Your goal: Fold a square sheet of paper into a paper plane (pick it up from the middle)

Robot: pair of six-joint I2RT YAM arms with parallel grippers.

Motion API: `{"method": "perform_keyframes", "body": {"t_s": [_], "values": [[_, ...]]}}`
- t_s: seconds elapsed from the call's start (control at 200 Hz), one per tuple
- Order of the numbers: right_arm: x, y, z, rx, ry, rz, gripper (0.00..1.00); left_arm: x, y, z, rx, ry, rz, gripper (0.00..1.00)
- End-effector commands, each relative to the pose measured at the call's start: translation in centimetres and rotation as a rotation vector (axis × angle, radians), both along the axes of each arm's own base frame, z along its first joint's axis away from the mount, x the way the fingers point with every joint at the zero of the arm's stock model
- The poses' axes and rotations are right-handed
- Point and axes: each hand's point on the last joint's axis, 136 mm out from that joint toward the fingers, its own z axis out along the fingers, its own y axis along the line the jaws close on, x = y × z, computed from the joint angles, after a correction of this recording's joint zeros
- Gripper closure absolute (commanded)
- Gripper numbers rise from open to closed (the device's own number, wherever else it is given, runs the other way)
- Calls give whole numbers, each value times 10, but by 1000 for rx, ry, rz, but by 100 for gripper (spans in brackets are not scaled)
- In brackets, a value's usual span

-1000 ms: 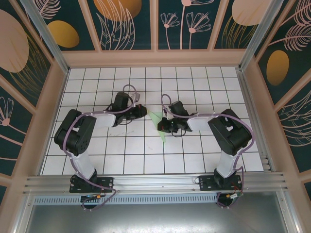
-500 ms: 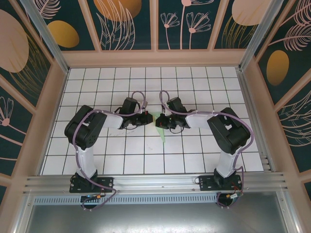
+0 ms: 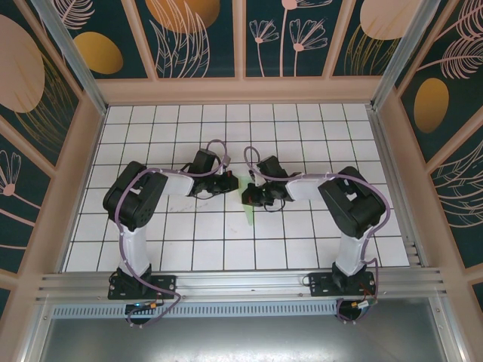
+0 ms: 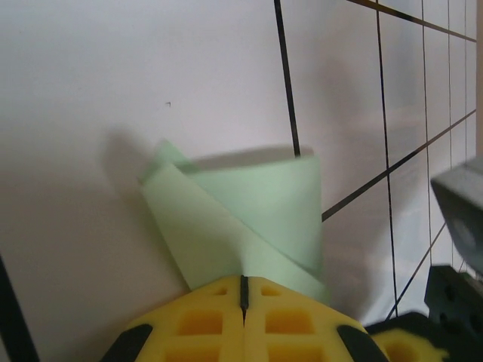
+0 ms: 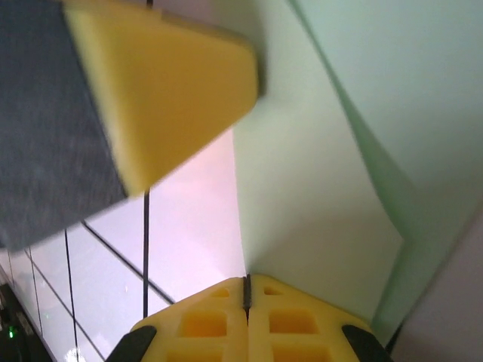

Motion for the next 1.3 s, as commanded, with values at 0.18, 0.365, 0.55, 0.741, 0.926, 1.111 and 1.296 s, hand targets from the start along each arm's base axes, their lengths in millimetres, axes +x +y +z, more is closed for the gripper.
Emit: {"method": "perform_keyframes", "body": {"t_s": [0.18, 0.365, 0.55, 0.741, 0.926, 1.111, 1.296], "values": [[-76, -27, -13, -105, 124, 120, 100, -7, 23, -47, 152, 95, 71, 100], [-42, -16, 24, -38, -20, 39, 98, -1, 20, -28, 130, 58, 68, 100], [14, -31, 60, -39, -158, -191, 70, 26, 20, 29, 123, -54, 144, 71], [47, -85, 68, -85, -213, -449, 42, 20, 39, 48, 203, -55, 247, 53], [52, -127, 60, -125, -190, -600, 26, -9, 38, 43, 284, -19, 273, 42], [47, -158, 49, -120, -145, -698, 22, -41, 9, 60, 292, -35, 258, 37], [43, -173, 42, -141, -124, -743, 21, -68, -23, 43, 378, -9, 208, 38]]}}
